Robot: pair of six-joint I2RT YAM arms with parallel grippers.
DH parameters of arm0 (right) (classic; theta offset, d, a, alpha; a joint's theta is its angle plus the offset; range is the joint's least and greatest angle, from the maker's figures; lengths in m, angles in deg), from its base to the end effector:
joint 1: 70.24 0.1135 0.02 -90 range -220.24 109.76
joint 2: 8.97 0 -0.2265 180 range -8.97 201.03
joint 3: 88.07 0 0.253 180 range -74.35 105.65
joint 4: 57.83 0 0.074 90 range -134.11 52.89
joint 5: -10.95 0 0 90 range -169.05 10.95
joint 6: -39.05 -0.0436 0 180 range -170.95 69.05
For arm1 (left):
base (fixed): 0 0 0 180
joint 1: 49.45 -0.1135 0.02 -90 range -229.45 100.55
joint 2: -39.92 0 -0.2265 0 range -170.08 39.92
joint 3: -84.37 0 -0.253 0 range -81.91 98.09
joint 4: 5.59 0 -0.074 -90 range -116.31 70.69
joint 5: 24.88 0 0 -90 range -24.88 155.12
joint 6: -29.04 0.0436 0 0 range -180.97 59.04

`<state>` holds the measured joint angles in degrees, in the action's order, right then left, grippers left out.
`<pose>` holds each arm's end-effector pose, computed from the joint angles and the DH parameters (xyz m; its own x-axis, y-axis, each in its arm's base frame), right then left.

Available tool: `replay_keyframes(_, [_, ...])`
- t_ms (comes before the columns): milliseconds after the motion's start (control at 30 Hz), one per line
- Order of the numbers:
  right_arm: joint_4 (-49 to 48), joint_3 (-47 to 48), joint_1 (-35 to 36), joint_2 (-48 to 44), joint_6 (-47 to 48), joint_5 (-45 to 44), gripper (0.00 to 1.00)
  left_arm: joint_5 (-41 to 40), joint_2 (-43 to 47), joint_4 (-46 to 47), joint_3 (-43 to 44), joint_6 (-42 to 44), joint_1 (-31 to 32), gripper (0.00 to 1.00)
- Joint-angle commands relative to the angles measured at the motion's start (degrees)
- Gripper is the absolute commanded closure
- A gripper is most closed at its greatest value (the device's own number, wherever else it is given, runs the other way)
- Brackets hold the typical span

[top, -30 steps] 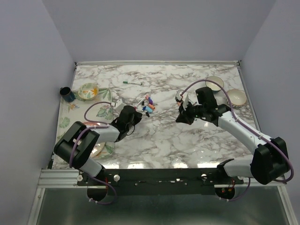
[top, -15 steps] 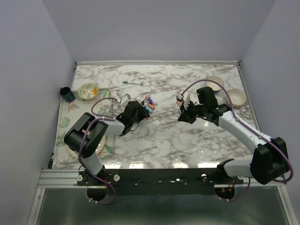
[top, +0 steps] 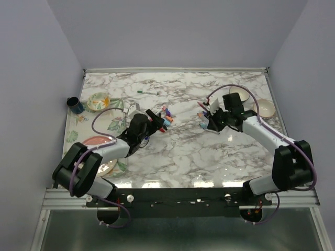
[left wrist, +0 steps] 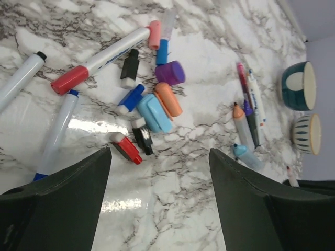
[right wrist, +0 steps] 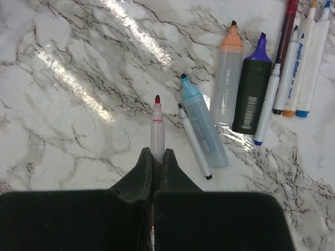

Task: Open the pen caps
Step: Place the barrel on the table with the right arm

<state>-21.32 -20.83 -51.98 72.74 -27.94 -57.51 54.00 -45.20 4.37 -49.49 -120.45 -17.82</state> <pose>0.2841 0.1106 0.1854 -0.4794 -0.5410 -0.6910 -0.7587 0.6512 0.0165 0.2594 -0.1499 0.1234 -0.5293 -0.6668 -0.5246 -0.1675 0.6882 -0.7059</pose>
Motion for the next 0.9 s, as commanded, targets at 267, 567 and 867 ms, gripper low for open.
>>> replay_keyframes(267, [2.35,6.68,-3.93,8.46,2.22,-4.14,0.94,-2.68,26.84,-15.93,-2.28,18.08,-0.96,0.03])
replay_keyframes(567, [10.85,11.52,-4.38,14.09,10.01,5.25,0.95,0.65,47.66,-25.79,-7.81,19.15,-2.11,0.01])
replay_keyframes(867, [16.14,8.62,-4.29,14.70,12.95,9.40,0.94,2.68,53.93,-24.83,-14.67,14.49,-2.11,0.01])
